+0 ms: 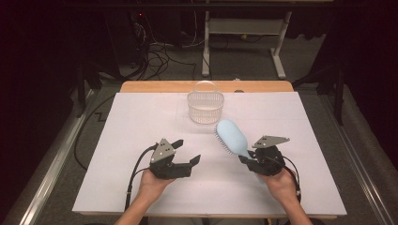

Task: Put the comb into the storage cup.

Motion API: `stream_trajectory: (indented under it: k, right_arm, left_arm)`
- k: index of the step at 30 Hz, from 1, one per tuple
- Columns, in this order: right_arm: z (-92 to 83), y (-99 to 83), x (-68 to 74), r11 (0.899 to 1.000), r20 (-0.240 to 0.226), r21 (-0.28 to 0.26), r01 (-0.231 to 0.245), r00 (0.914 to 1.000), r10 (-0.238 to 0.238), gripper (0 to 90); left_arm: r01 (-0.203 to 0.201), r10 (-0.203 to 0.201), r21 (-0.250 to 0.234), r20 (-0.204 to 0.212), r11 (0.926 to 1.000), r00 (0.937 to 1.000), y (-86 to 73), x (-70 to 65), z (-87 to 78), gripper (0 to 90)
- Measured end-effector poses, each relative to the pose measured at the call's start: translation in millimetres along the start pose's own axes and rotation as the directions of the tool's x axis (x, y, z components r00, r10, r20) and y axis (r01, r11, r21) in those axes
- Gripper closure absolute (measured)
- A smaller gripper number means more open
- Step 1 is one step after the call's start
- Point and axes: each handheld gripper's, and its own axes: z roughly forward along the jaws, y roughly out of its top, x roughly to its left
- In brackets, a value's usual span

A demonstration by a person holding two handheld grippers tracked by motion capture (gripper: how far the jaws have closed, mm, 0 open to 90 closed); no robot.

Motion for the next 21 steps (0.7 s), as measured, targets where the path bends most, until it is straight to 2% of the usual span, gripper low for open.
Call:
stream_trajectory:
  k: [9,21]
  right_arm:
    - [3.6,3.3,7.7,1.0,-0.011,0.002,0.019,0.9998,-0.019,70.2]
    - [9.2,9.8,21.0,0.999,-0.038,-0.001,0.052,0.9979,-0.052,70.3]
  left_arm:
    - [0.014,-0.015,0.014,0.028,0.9998,0.9995,-0.7,-1.0,6.2,17.6]
    - [0.007,-0.009,0.03,0.068,0.9995,0.9976,-2.0,-5.4,12.4,17.5]
